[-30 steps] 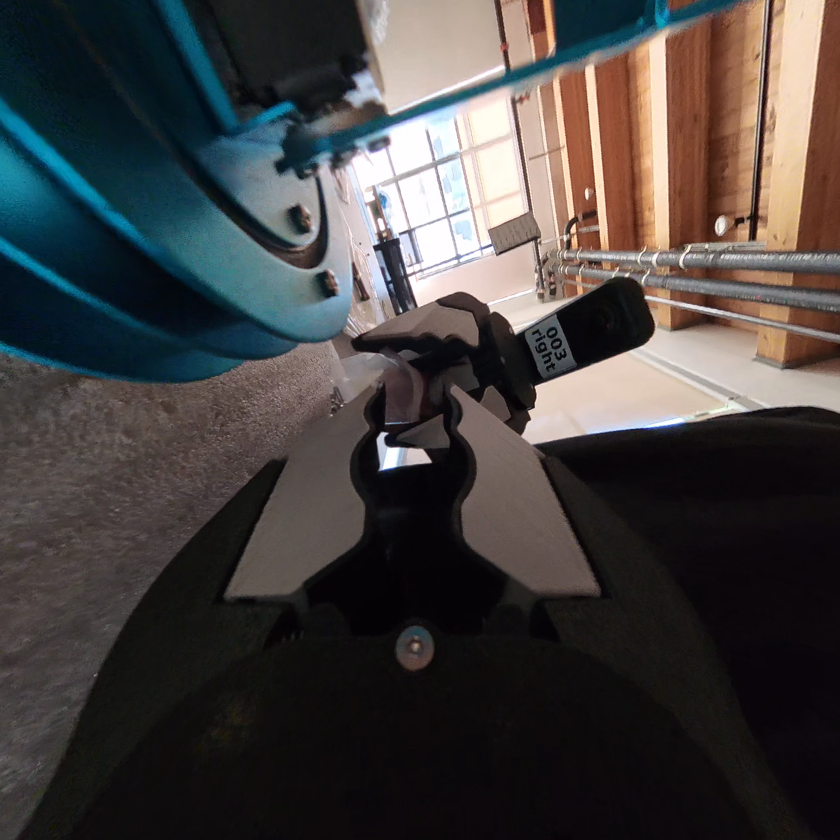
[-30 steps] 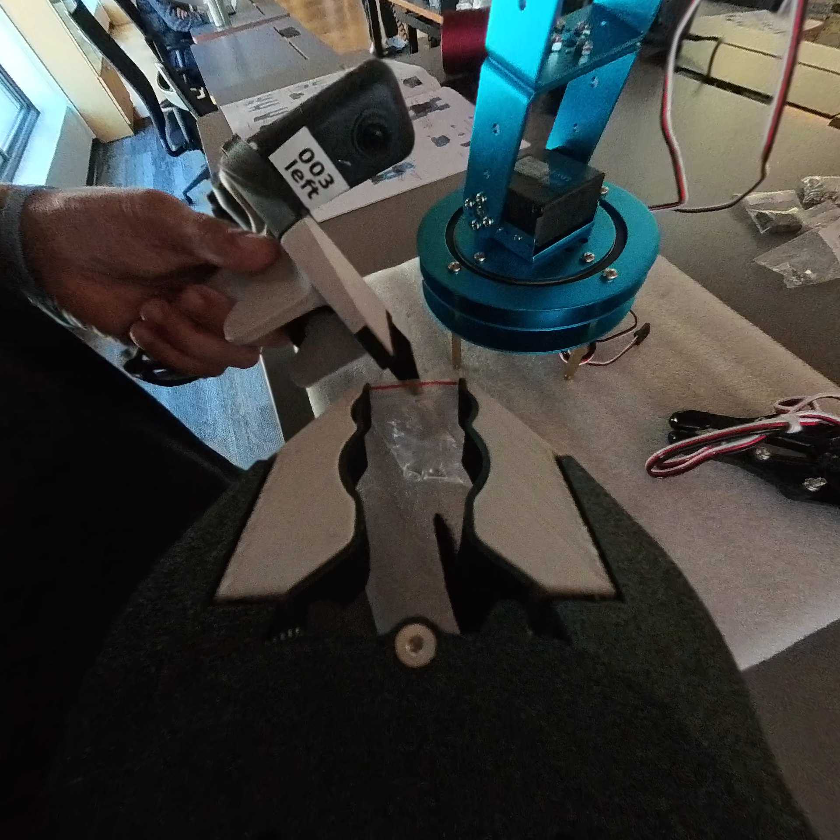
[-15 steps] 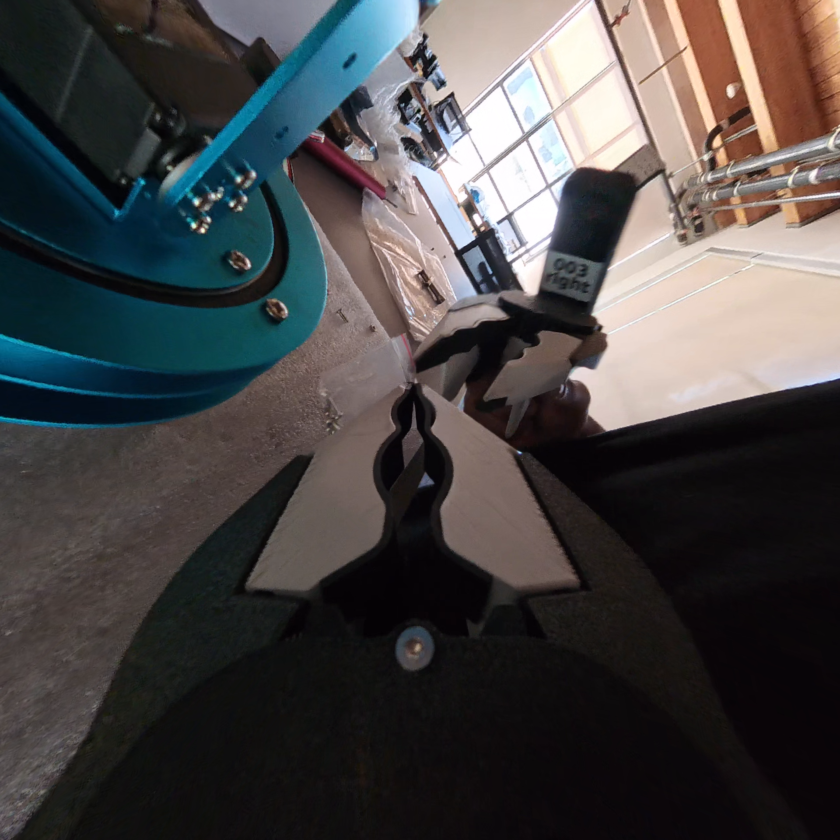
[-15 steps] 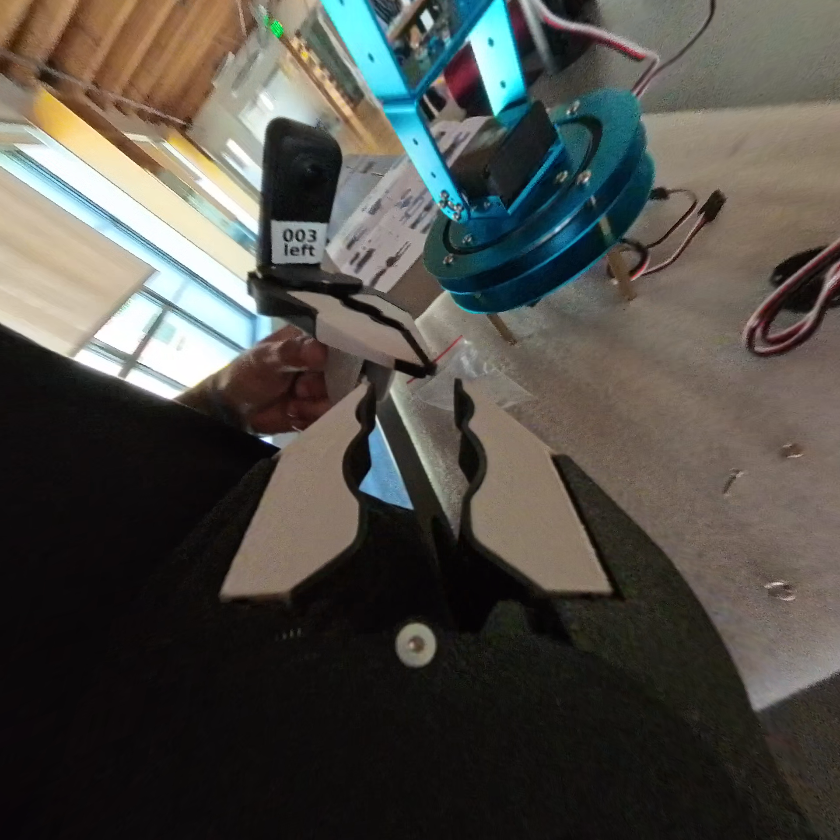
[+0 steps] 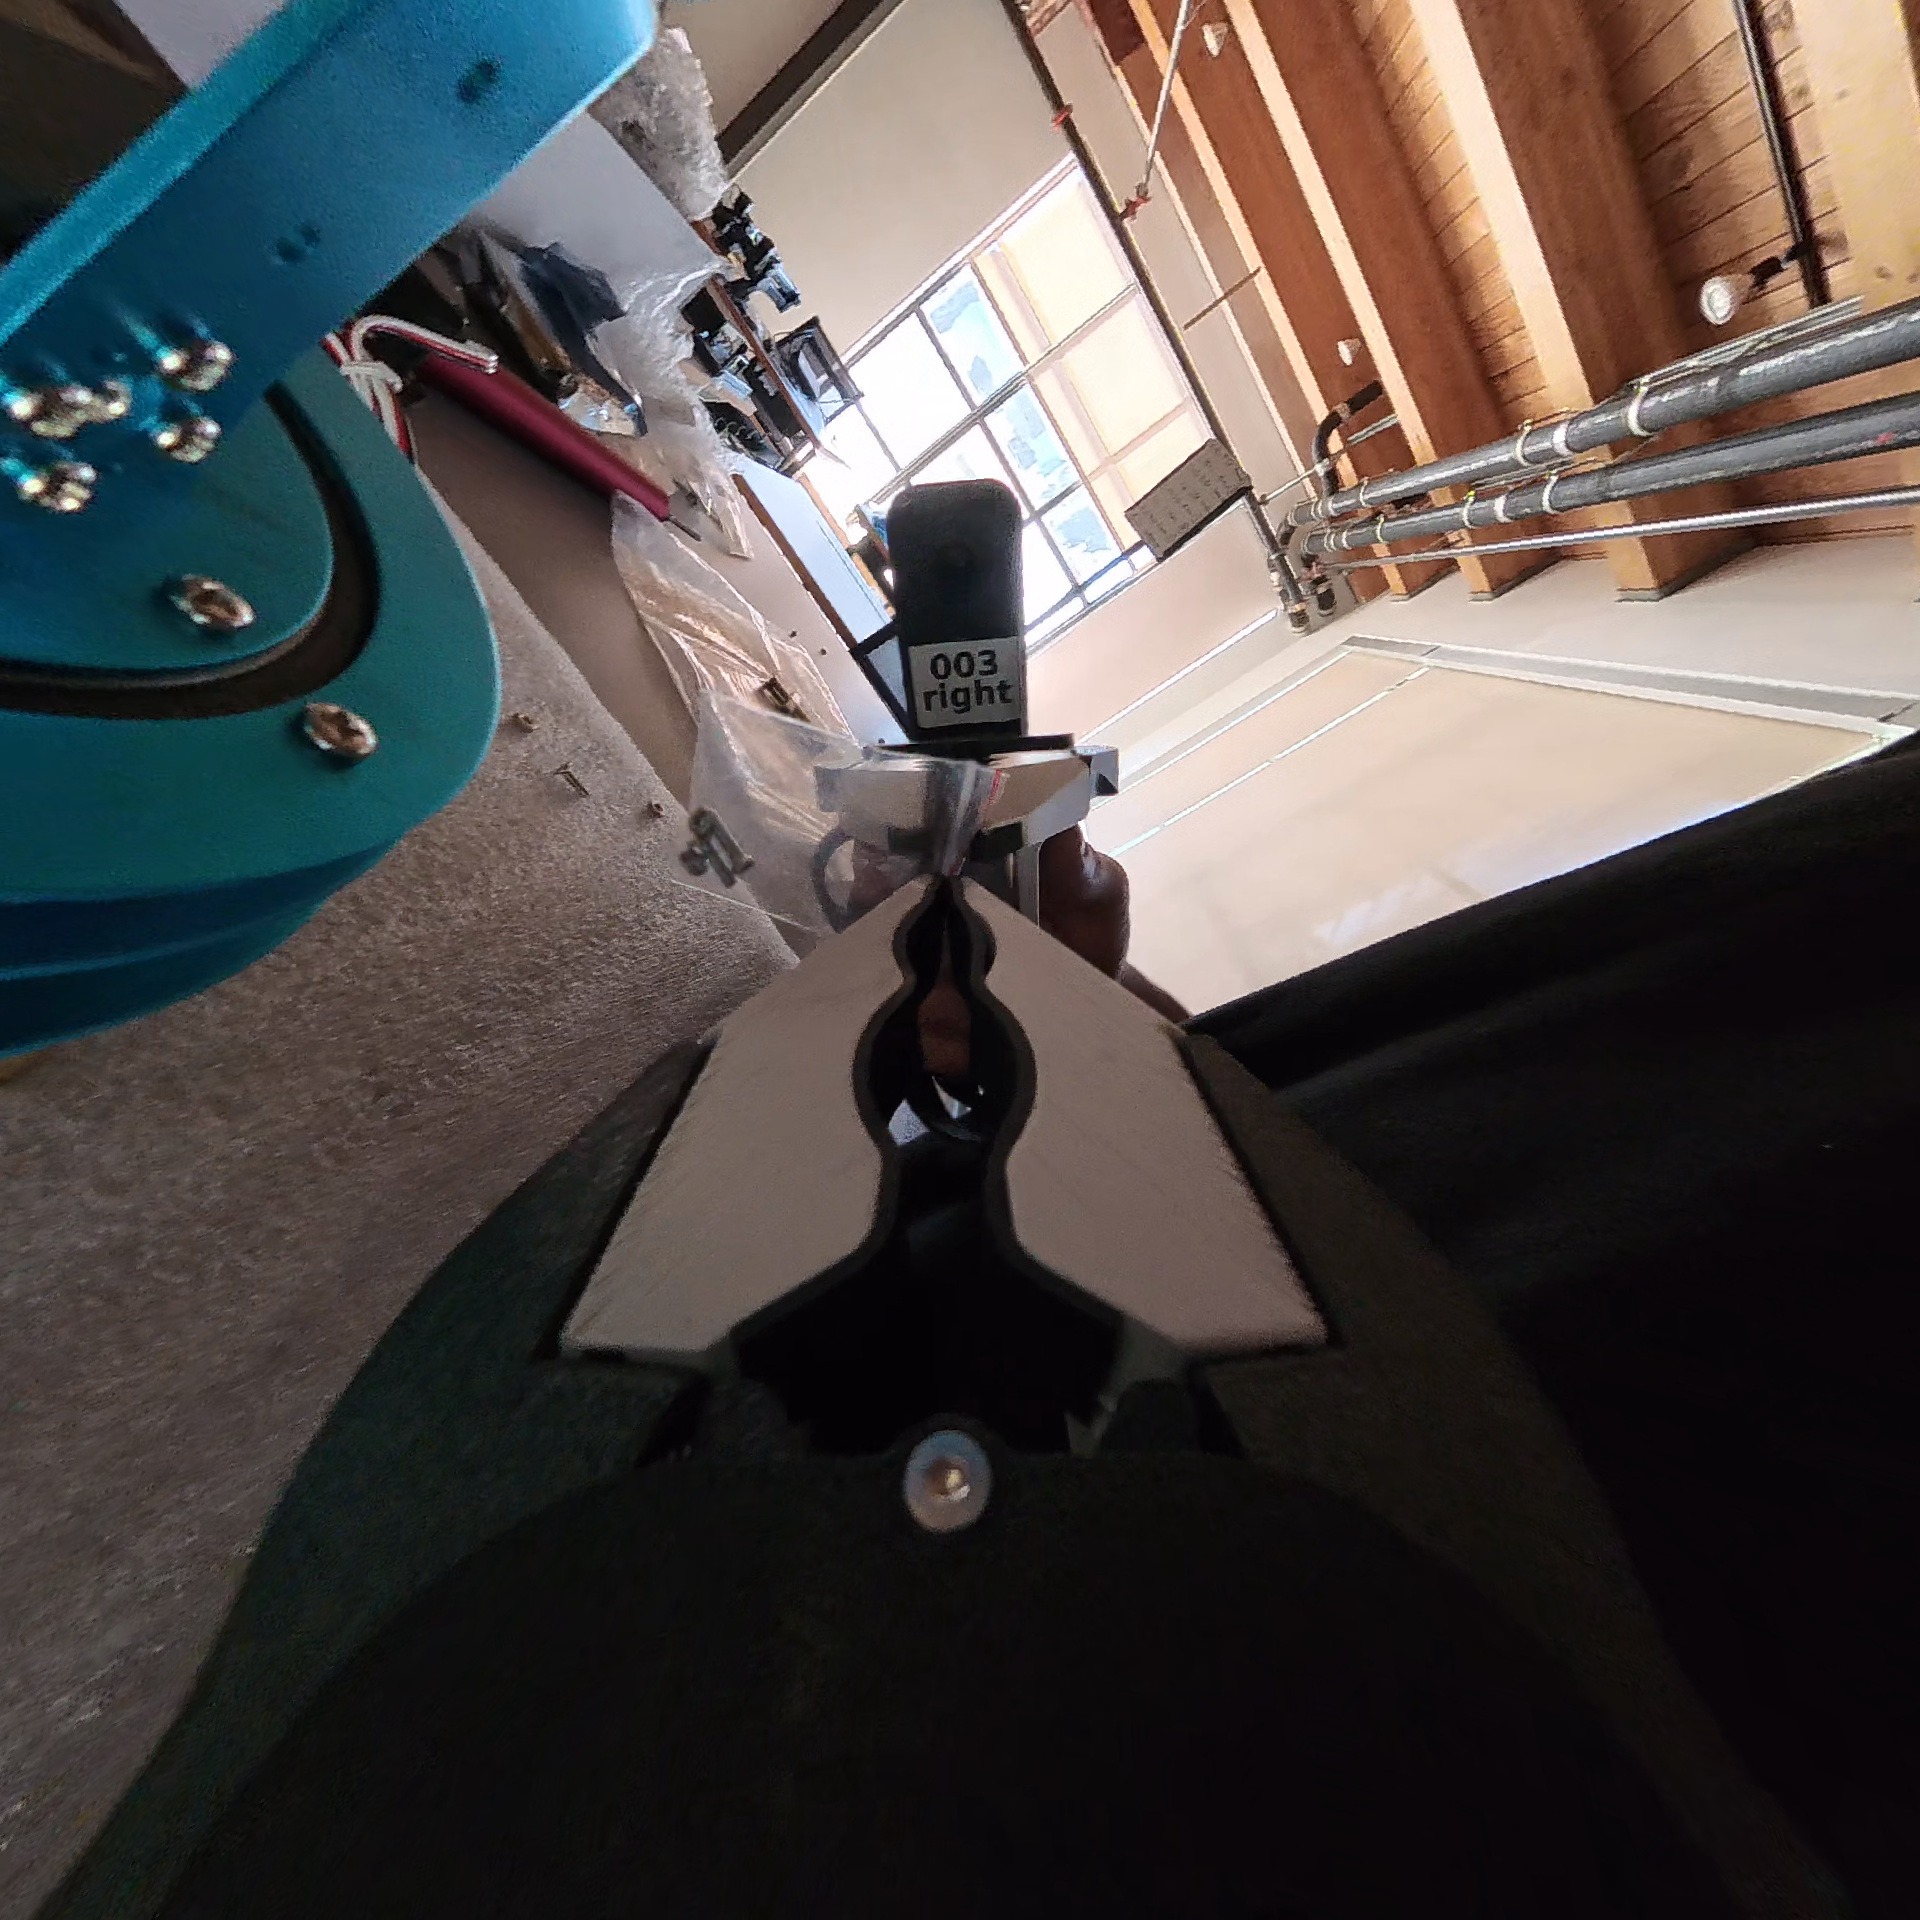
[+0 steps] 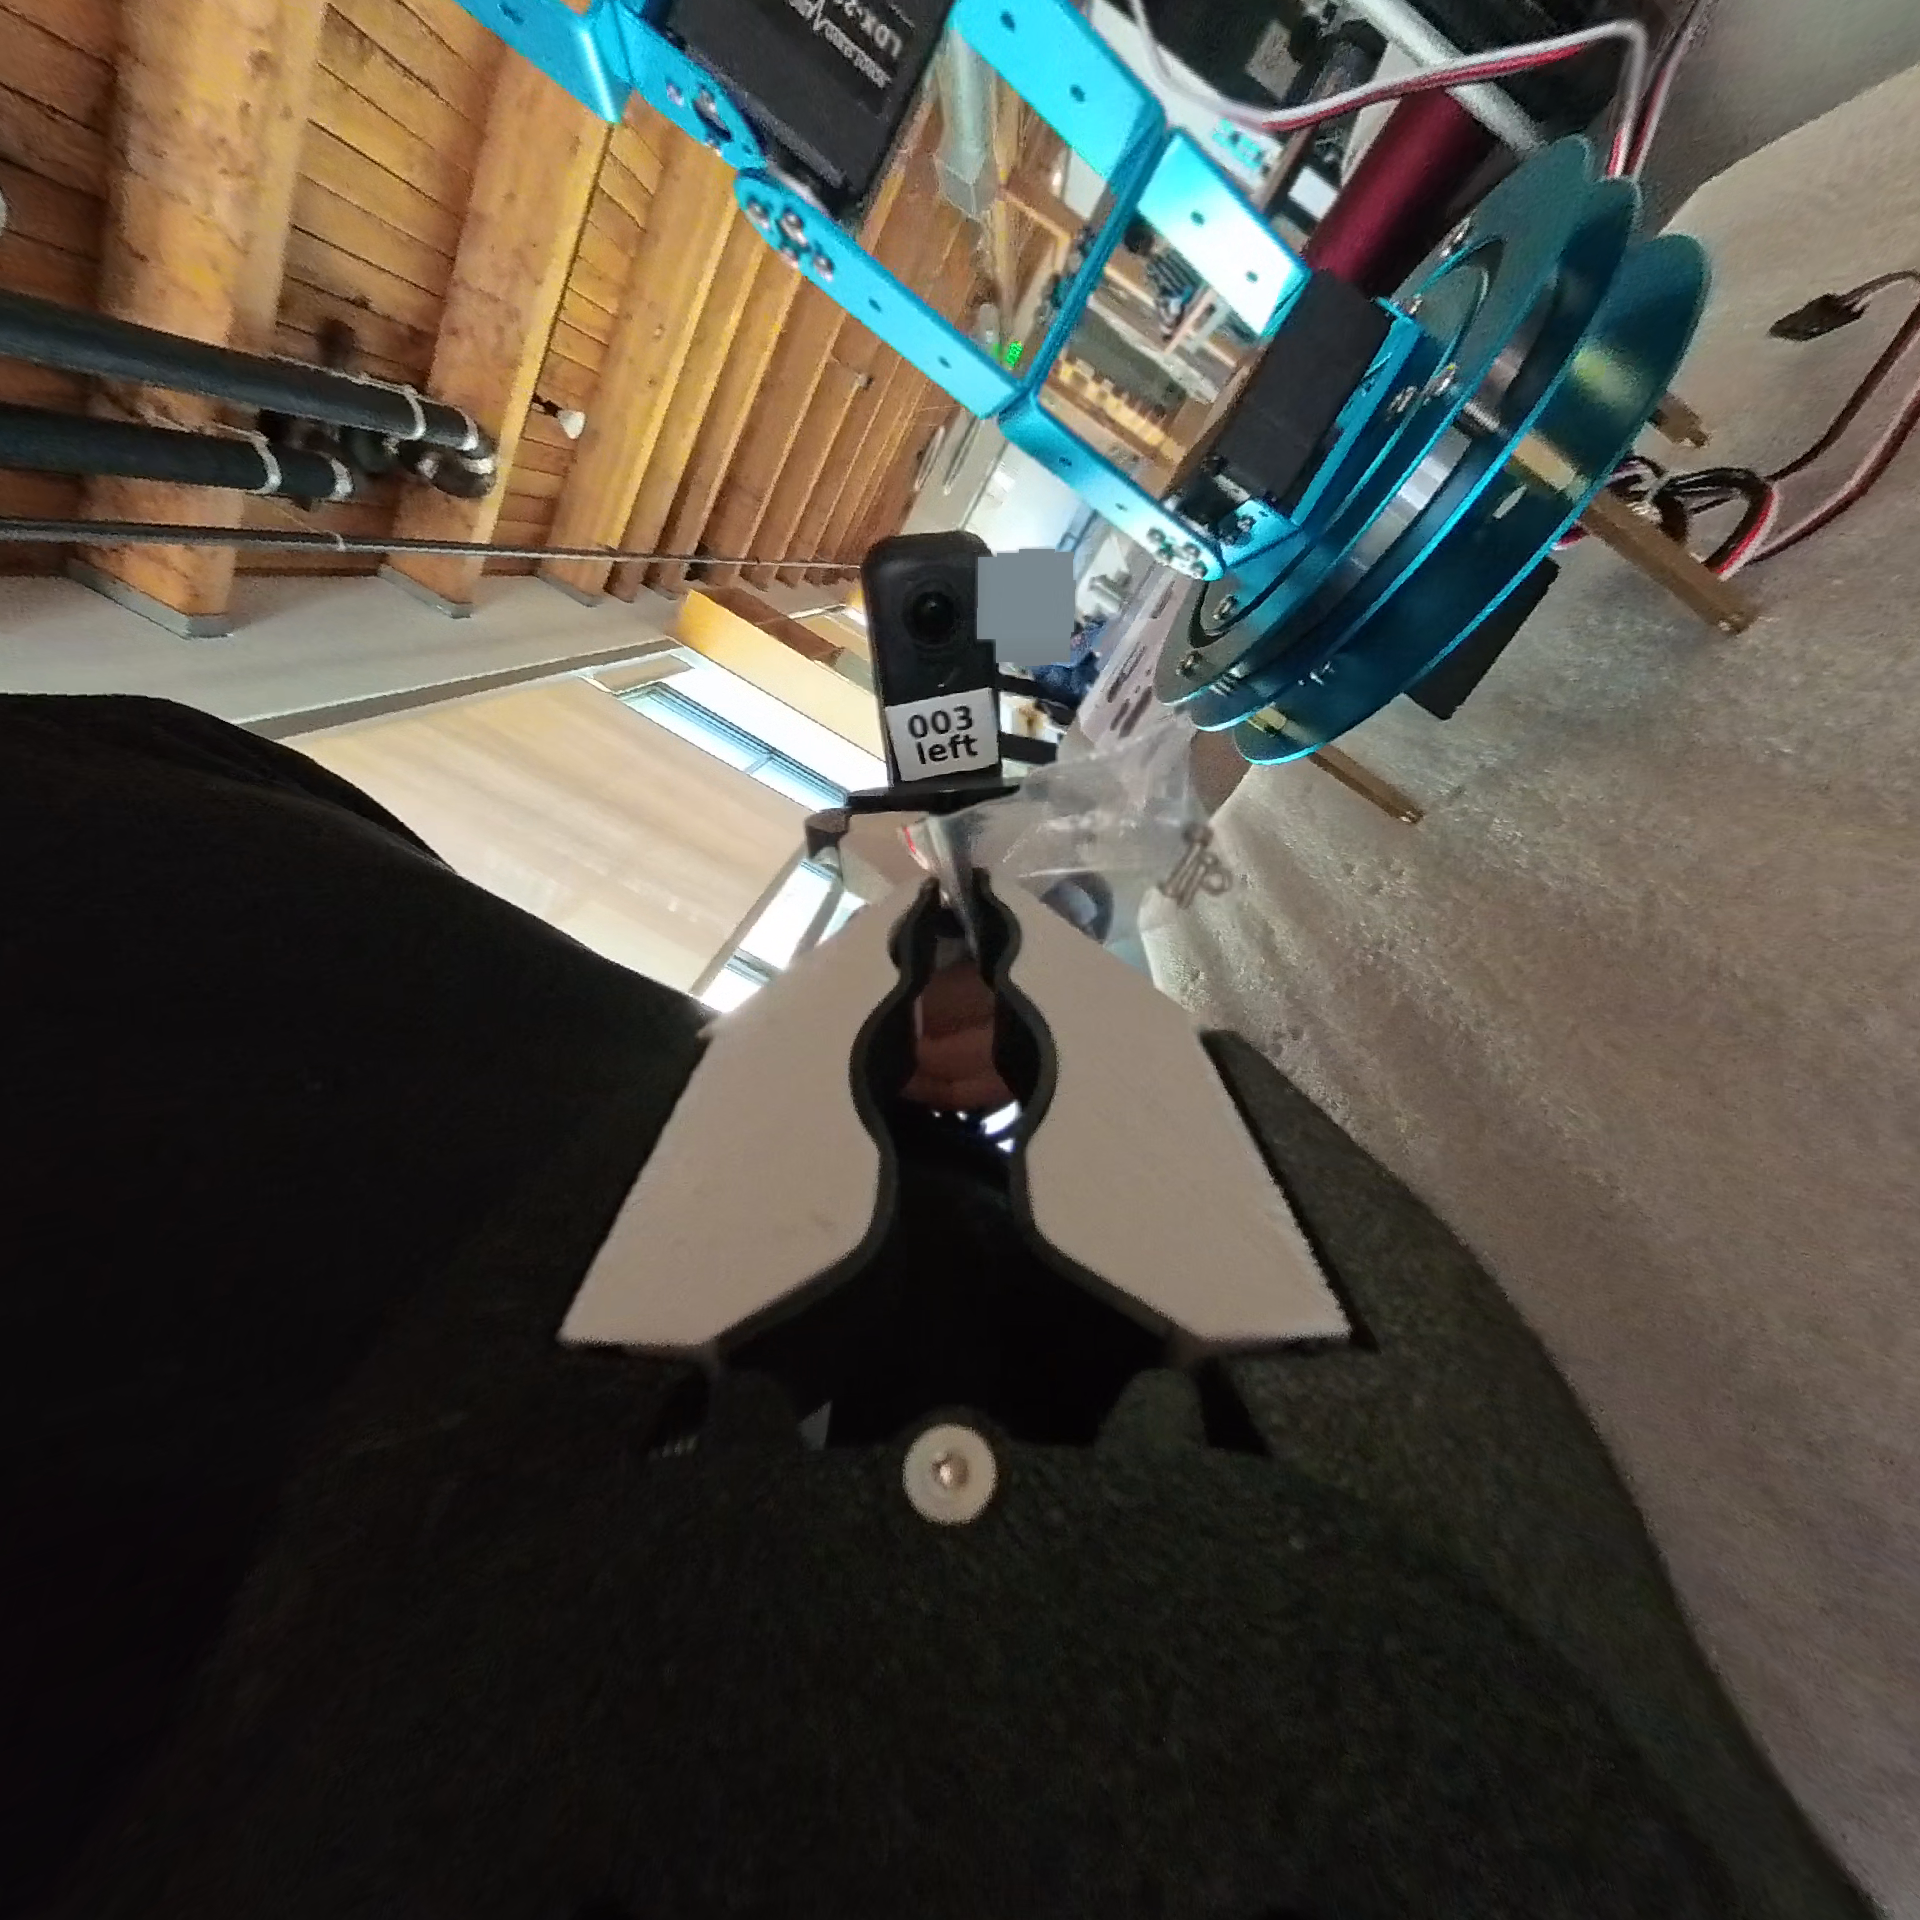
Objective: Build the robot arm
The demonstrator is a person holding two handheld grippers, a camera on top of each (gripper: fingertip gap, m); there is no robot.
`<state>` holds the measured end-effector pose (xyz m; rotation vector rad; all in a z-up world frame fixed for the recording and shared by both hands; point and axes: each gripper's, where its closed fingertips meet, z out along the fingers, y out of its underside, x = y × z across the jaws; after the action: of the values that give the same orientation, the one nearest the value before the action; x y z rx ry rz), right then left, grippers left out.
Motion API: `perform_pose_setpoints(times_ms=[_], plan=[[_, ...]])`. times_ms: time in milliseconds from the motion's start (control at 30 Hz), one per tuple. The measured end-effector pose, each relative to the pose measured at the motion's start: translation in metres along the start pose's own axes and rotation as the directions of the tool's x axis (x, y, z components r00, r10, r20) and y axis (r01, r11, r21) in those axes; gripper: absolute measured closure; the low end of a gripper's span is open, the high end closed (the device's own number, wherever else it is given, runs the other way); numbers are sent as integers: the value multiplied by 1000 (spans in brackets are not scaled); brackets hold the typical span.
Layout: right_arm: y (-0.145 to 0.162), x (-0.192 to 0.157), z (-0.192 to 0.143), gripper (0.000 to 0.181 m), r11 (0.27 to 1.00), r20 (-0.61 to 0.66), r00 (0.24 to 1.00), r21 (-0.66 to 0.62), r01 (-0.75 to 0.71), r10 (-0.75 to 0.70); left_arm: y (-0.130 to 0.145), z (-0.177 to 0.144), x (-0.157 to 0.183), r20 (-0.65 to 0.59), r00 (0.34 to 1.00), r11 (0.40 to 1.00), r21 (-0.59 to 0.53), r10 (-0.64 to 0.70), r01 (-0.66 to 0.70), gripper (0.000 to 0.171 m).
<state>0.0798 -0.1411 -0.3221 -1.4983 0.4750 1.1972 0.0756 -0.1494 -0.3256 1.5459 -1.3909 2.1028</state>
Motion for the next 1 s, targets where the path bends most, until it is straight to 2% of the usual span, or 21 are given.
perform_pose_setpoints(times_ms=[100, 233, 567, 1000], plan=[[2, -2, 3, 170, 1000, 19, 1000, -18, -5, 5, 1, 0, -1, 27, 999, 999, -15, 41, -41, 171], [1, -1, 4, 177, 1000, 18, 1000, -17, -10, 10, 0, -1, 3, 15, 999, 999, -15, 47, -46, 171], [0, -11, 5, 179, 997, 122, 990, 4, -77, 76, -4, -4, 18, -81, 997, 1000, 27, -5, 7, 171], [3, -6, 5, 179, 997, 102, 991, -14, -82, 83, -7, -9, 16, -88, 996, 997, 63, -31, 36, 171]])
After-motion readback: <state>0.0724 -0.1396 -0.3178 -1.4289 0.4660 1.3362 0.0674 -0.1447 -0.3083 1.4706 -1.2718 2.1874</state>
